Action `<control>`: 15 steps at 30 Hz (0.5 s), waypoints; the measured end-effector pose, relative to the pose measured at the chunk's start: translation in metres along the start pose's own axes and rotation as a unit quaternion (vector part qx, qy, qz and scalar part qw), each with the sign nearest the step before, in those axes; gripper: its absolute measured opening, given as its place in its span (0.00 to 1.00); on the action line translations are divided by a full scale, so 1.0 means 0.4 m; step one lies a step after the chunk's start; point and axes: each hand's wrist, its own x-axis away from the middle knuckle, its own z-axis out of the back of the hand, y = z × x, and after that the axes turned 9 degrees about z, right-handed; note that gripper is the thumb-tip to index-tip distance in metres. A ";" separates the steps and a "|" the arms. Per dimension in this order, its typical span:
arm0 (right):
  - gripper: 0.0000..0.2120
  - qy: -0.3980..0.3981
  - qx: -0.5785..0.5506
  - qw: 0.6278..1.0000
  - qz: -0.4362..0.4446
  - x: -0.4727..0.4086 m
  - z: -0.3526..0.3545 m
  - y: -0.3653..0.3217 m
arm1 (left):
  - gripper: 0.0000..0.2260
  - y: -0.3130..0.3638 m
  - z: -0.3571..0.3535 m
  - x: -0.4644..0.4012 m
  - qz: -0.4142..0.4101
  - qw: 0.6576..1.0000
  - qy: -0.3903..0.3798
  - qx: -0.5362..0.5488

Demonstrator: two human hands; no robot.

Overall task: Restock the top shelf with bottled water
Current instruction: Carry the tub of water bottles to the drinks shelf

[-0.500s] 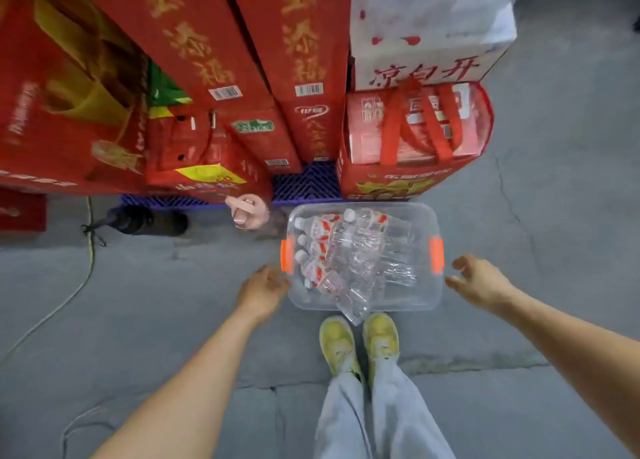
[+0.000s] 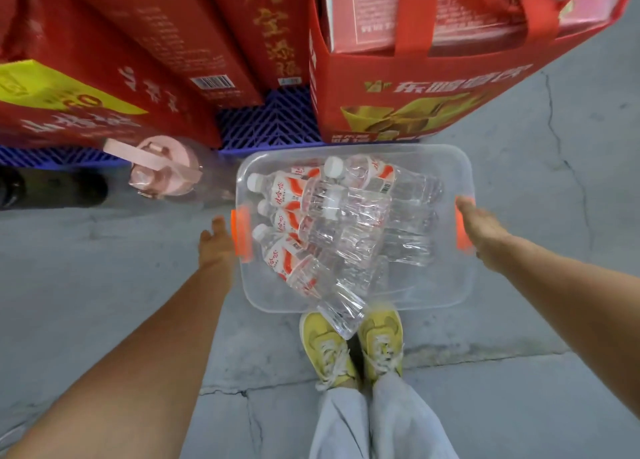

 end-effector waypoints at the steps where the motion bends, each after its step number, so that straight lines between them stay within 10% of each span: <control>1: 0.28 0.006 -0.024 1.000 -0.008 -0.014 -0.004 0.005 | 0.29 0.002 -0.005 -0.015 0.021 0.999 -0.024 0.027; 15: 0.19 -0.022 -0.141 0.989 -0.023 -0.078 0.029 0.037 | 0.22 0.040 -0.019 0.056 0.044 0.987 -0.141 0.055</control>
